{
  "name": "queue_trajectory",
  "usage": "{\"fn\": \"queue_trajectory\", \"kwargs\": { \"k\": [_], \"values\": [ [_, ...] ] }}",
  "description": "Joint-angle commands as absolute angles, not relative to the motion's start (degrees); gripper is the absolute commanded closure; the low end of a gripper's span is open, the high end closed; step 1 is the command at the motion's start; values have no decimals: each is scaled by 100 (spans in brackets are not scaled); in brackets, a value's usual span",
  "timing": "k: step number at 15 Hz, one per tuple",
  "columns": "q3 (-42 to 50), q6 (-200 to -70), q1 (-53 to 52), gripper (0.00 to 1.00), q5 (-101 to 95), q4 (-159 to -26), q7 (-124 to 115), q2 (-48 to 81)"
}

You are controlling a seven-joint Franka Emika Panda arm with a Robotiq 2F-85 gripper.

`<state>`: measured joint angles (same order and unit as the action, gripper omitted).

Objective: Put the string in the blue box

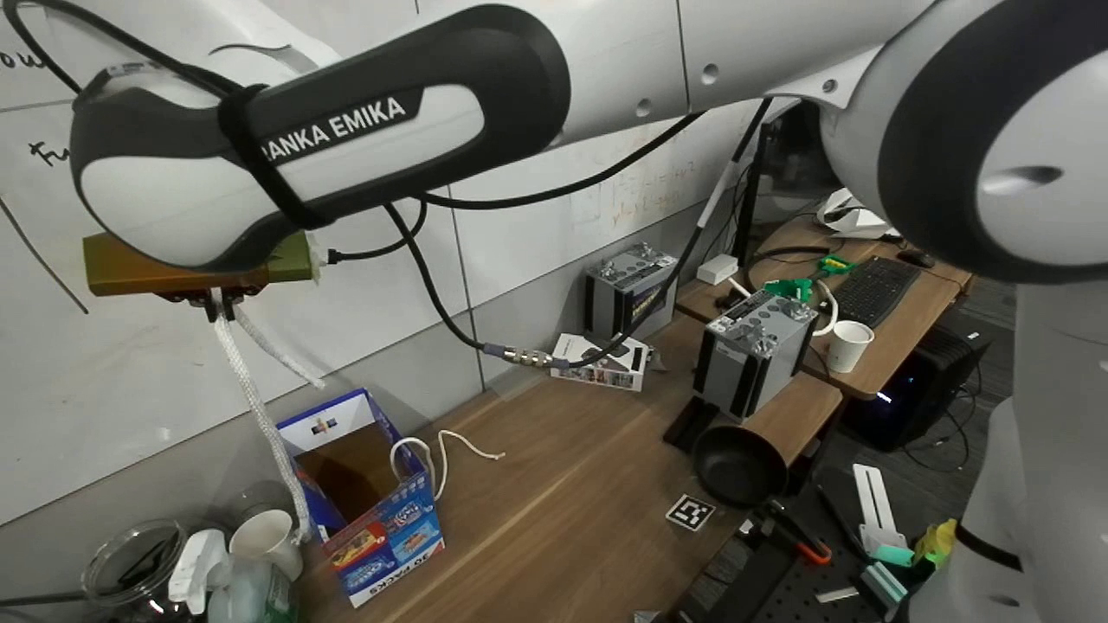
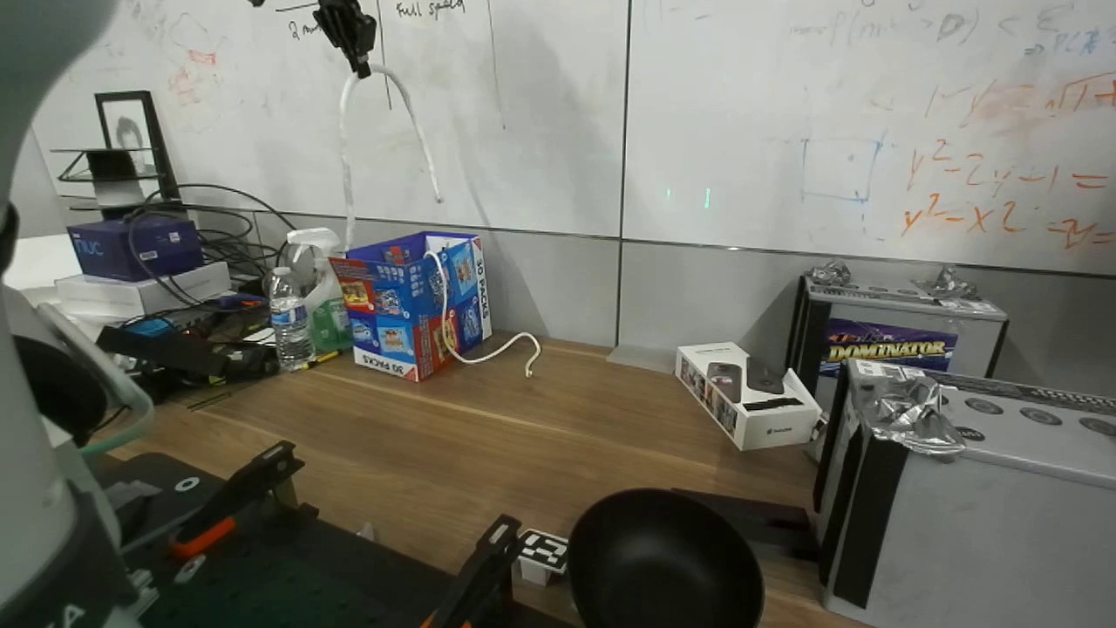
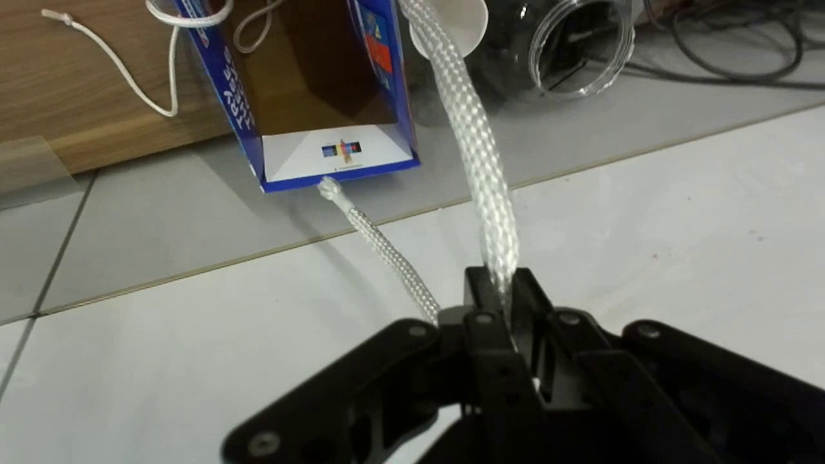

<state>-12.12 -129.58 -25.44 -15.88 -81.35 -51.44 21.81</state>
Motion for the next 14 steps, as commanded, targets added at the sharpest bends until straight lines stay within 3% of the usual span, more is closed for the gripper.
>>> {"fn": "queue_trajectory", "kwargs": {
  "k": [1, 14],
  "values": [
    [-1365, -12304, -2464, 89, -1016, -7492, -3773, 2439],
    [-1138, -11704, -2647, 89, -1461, -6913, -2856, 2614]
  ]
}}
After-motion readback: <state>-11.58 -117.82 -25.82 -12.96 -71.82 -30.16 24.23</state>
